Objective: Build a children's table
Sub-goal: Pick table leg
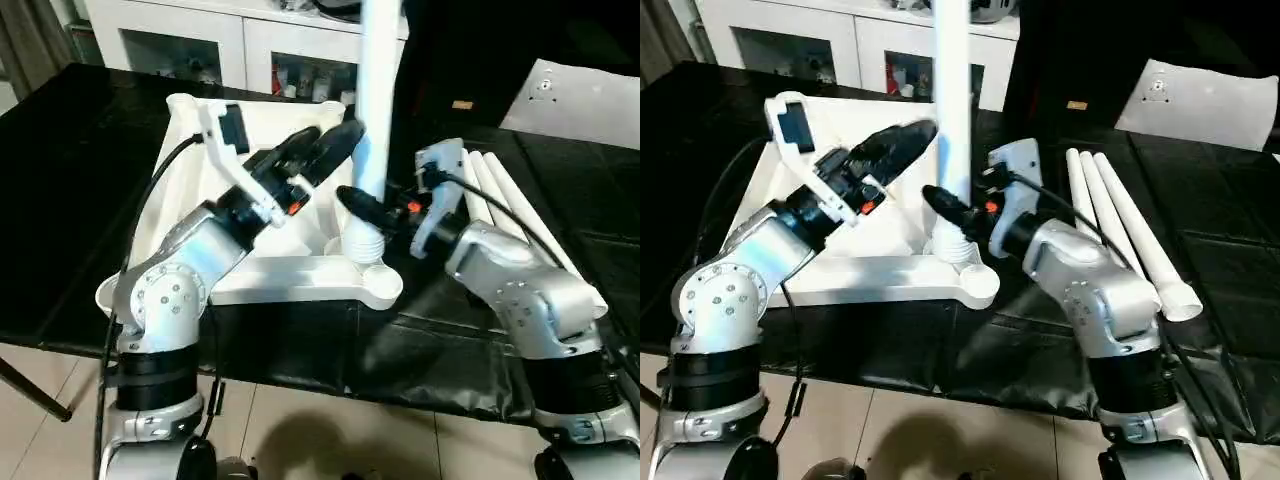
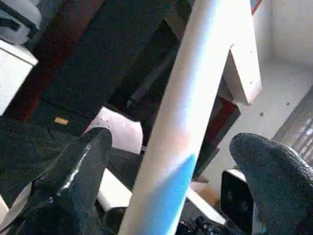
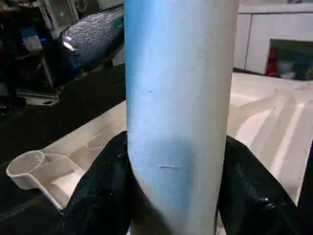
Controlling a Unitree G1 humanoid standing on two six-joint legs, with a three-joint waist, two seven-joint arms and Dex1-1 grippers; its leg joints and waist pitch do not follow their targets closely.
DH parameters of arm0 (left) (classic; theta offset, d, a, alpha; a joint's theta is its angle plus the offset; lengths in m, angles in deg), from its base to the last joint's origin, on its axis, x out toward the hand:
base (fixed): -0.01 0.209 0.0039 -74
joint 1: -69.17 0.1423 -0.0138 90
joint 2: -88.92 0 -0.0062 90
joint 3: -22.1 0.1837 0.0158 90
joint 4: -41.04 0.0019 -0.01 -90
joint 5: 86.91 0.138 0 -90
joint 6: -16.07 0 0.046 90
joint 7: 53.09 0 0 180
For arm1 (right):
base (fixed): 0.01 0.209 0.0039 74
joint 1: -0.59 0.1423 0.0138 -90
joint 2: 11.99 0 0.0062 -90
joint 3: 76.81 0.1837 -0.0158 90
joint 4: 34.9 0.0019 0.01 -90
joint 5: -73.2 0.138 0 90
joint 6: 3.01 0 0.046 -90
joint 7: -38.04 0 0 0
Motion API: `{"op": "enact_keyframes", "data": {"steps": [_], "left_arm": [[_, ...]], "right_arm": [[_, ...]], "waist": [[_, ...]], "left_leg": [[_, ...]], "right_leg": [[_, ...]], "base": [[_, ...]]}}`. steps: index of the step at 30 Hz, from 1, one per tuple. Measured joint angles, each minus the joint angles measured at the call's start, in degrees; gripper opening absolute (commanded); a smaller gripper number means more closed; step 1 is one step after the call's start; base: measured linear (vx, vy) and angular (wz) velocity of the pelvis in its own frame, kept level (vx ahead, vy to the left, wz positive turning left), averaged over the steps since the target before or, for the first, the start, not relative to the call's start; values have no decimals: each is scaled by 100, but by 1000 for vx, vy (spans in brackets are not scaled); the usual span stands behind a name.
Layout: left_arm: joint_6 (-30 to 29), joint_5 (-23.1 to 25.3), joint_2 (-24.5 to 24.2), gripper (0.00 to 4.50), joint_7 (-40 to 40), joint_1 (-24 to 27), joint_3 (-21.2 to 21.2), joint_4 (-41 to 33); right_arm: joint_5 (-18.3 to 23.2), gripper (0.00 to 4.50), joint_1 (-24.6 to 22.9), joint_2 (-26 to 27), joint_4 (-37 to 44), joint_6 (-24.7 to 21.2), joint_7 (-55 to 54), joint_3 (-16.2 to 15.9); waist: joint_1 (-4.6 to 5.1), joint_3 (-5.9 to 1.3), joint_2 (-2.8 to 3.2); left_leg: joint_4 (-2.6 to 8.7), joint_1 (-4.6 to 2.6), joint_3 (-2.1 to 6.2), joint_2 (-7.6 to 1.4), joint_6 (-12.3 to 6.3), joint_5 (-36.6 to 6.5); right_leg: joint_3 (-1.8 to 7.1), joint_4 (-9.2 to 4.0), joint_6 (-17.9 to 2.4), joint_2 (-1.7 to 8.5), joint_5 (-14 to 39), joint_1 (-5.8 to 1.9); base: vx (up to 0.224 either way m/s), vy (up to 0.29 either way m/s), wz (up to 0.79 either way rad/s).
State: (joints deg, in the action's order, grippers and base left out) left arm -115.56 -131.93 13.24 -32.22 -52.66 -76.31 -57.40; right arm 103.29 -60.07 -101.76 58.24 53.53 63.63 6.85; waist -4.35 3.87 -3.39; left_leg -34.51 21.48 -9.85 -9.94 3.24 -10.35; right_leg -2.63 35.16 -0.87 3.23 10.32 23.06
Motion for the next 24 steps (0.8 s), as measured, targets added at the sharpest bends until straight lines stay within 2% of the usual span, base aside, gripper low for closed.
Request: {"op": "enact_keyframes", "data": {"steps": [4,7,10,12,15,19,22,24], "left_arm": [[106,408,2,450,-163,-29,219,73],[433,934,-32,450,-396,-107,450,245],[688,1252,-2,413,-581,-214,603,367],[870,1361,91,407,-704,-261,610,463],[1046,1494,176,373,-802,-273,614,491],[1063,1495,240,329,-747,-271,661,481],[1103,1543,263,319,-728,-264,727,472],[1137,1571,268,287,-728,-258,775,472]], "right_arm": [[-172,188,0,70,-17,126,46,-96],[-275,188,-1,106,-83,186,57,-95],[-352,188,-22,143,-130,208,52,-109],[-382,188,-22,159,-131,247,47,-148],[-463,188,-29,214,-131,284,46,-237],[-585,188,-38,293,-131,399,-16,-290],[-629,188,-46,339,-134,459,-45,-290],[-667,188,-46,359,-144,502,-55,-290]], "waist": [[44,0,0],[82,-1,-2],[98,-1,-2],[106,-1,-2],[123,0,-1],[114,0,-1],[110,0,-1],[105,-1,-1]], "left_leg": [[0,1,0,0,-2,1],[-1,2,0,0,-3,1],[-1,2,0,0,-3,1],[0,2,0,0,-4,1],[0,2,1,-1,-5,0],[-1,2,1,-1,-5,1],[-2,2,1,-1,-6,1],[-3,2,1,-1,-7,2]], "right_leg": [[0,-1,1,0,0,0],[0,-1,2,0,-1,-1],[0,-1,2,0,-1,0],[0,-1,1,0,-2,0],[-1,-1,1,0,-2,0],[0,-1,-2,0,-4,0],[0,0,-4,0,-5,-1],[0,0,-4,0,-5,-1]], "base": [[0,0,0],[0,0,0],[0,0,0],[0,0,0],[0,0,0],[0,0,0],[0,0,0],[0,0,0]]}}
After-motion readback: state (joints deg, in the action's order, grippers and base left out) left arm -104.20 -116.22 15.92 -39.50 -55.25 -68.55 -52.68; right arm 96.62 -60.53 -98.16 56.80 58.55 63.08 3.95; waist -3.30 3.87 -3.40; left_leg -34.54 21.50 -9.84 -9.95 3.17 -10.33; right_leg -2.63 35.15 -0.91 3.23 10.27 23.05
